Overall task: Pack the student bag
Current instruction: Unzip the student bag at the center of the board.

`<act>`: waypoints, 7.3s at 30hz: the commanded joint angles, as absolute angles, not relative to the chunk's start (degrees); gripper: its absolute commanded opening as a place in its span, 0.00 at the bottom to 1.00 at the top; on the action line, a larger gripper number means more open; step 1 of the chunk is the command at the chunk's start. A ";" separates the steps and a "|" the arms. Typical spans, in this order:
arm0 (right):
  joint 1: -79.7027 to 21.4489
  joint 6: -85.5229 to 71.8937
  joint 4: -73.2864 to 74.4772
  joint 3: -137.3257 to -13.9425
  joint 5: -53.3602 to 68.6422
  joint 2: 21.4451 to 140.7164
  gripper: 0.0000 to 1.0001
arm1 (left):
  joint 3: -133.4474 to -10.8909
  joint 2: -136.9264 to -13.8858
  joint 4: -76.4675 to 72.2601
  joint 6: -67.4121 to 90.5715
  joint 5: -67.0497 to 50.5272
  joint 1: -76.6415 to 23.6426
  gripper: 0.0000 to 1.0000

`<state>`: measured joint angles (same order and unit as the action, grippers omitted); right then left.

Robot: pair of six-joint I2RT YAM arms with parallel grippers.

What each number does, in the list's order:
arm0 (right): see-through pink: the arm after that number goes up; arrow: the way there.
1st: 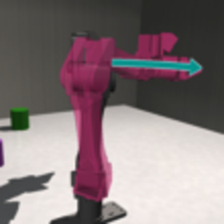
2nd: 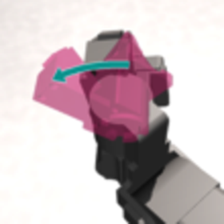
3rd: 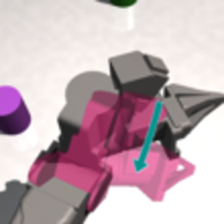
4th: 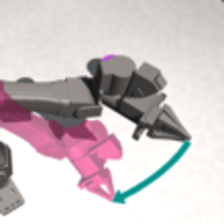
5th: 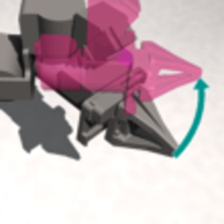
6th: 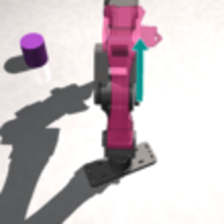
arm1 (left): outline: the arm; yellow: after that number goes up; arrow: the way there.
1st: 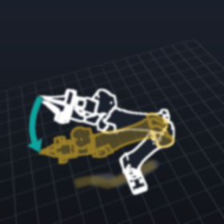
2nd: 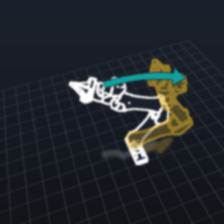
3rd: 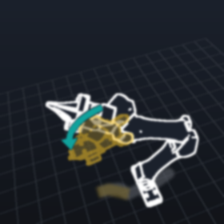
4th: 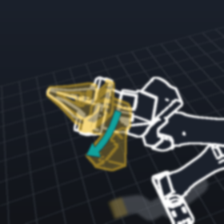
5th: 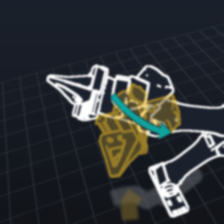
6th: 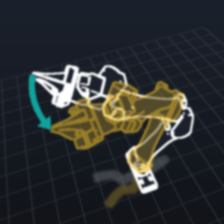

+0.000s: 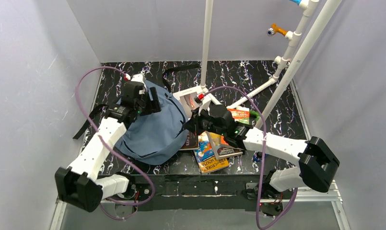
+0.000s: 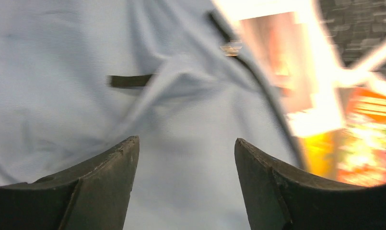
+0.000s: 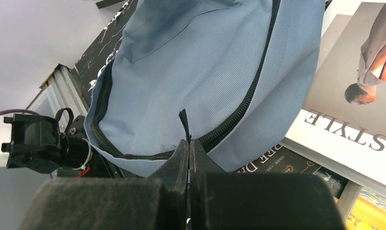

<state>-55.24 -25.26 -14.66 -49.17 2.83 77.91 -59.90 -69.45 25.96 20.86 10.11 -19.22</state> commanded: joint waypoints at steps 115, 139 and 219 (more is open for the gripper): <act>-56.99 -38.58 -19.92 -52.65 -1.60 77.84 0.01 | -34.35 -36.49 13.16 40.92 -21.90 -25.66 0.71; -48.00 -44.52 -23.90 -59.68 -0.46 87.03 0.01 | -26.10 -40.34 7.64 39.98 -21.05 -36.91 0.00; -46.67 -42.28 -30.01 -55.57 15.44 82.86 0.01 | -43.89 -77.29 -3.13 73.79 -22.23 -22.15 0.40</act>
<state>-46.57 -41.41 -23.35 -53.34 13.69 84.97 -43.51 -76.90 -1.10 76.66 -20.84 -22.24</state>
